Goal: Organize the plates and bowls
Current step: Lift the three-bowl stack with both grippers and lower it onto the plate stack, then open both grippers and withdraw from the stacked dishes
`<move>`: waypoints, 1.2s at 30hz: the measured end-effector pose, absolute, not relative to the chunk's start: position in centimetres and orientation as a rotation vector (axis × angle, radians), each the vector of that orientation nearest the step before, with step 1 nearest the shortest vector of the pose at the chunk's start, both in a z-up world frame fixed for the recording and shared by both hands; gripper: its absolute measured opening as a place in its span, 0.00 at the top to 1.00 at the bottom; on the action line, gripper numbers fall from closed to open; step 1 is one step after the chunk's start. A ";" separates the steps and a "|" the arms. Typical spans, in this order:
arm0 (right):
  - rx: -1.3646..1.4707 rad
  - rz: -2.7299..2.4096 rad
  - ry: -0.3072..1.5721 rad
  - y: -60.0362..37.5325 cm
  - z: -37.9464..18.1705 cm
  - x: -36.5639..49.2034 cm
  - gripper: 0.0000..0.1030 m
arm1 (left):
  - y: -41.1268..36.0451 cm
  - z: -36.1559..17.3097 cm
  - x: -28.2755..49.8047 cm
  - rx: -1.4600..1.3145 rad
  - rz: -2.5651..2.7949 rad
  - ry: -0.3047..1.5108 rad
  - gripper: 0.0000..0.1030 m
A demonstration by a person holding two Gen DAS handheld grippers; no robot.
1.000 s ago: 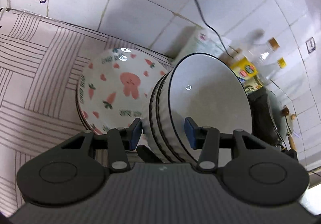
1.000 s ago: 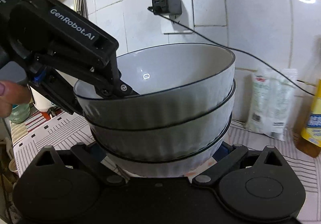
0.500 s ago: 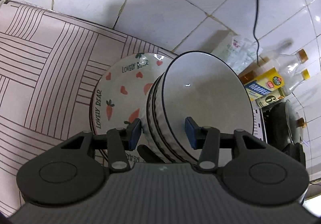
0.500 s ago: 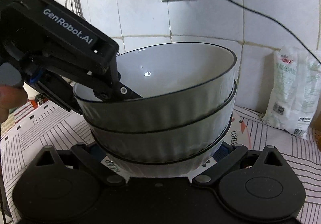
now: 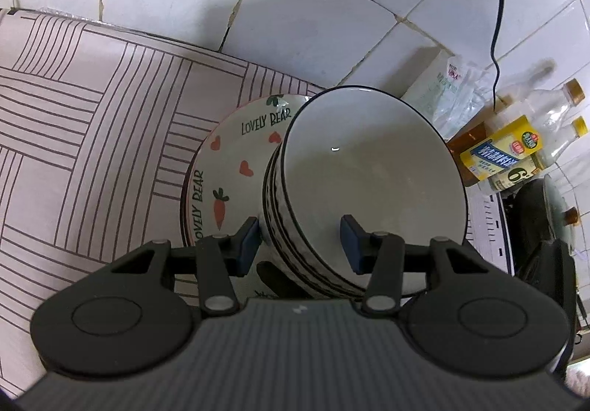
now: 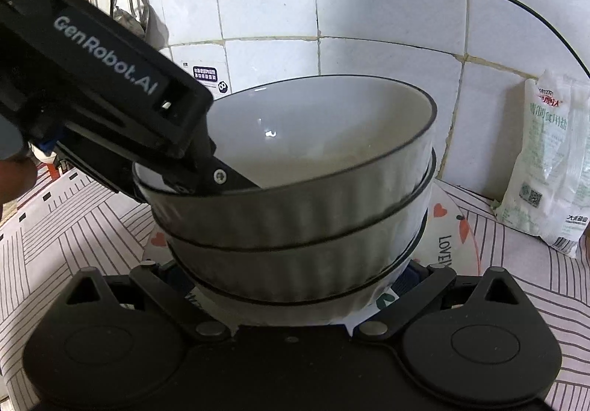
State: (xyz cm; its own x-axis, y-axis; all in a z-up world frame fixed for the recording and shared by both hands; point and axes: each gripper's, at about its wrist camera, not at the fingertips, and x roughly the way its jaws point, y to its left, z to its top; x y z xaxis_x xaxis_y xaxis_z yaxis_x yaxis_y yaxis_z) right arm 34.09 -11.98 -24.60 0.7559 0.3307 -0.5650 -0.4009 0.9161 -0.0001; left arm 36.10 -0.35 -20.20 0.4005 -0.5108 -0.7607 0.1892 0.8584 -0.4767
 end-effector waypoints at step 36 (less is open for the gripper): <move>0.055 0.043 0.649 -11.3 -14.1 17.1 0.02 | 1.4 -7.2 19.5 -0.114 -0.412 0.855 0.40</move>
State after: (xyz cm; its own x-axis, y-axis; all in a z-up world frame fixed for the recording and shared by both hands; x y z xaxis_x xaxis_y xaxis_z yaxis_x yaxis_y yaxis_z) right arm 17.11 -11.29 -14.13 0.7961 0.0570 -0.6025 -0.0227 0.9977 0.0643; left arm 19.48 1.42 -7.17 0.5830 -0.3974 -0.7087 0.3071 0.9153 -0.2607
